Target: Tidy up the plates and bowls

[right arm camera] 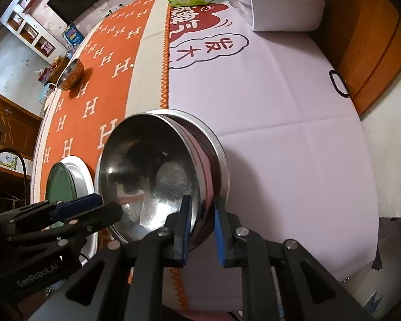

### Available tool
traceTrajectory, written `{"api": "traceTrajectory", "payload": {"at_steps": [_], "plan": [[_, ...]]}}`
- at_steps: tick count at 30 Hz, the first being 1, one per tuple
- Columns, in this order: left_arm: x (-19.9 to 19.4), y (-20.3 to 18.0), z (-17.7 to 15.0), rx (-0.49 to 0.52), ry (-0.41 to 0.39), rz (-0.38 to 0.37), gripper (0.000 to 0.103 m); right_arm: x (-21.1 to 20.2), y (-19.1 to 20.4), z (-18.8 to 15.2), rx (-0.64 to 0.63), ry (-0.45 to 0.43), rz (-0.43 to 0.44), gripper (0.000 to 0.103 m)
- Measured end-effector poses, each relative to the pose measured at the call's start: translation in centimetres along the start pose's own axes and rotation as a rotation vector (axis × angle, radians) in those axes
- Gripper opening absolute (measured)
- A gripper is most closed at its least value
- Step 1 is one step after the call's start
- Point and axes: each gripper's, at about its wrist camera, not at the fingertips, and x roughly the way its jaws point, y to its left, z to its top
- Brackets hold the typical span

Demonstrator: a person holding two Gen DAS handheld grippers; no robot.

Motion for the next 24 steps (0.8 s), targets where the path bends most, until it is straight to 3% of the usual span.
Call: {"api": "traceTrajectory", "payload": {"at_steps": [4, 12, 15, 18, 24], "plan": [[-1.2, -0.2, 0.0, 0.029, -0.039, 0.008, 0.044, -0.3, 0.2, 0.2, -0.007, -0.008, 0.0, 0.018], [-2.9, -0.3, -0.2, 0.057, -0.11, 0.012, 0.047, -1.0, 0.8, 0.4, -0.024, -0.03, -0.031, 0.018], [-3.6, 0.1, -0.3, 0.049, -0.143, 0.004, 0.048, -1.4, 1.0, 0.3, -0.02, -0.046, -0.039, 0.022], [-4.9, 0.8, -0.7, 0.029, -0.198, -0.015, 0.056, -1.9, 1.2, 0.1, -0.016, -0.067, -0.04, 0.026], [-7.3, 2.6, -1.1, -0.017, -0.298, -0.039, 0.061, -3.6, 2.0, -0.4, -0.016, -0.147, -0.023, 0.026]]}}
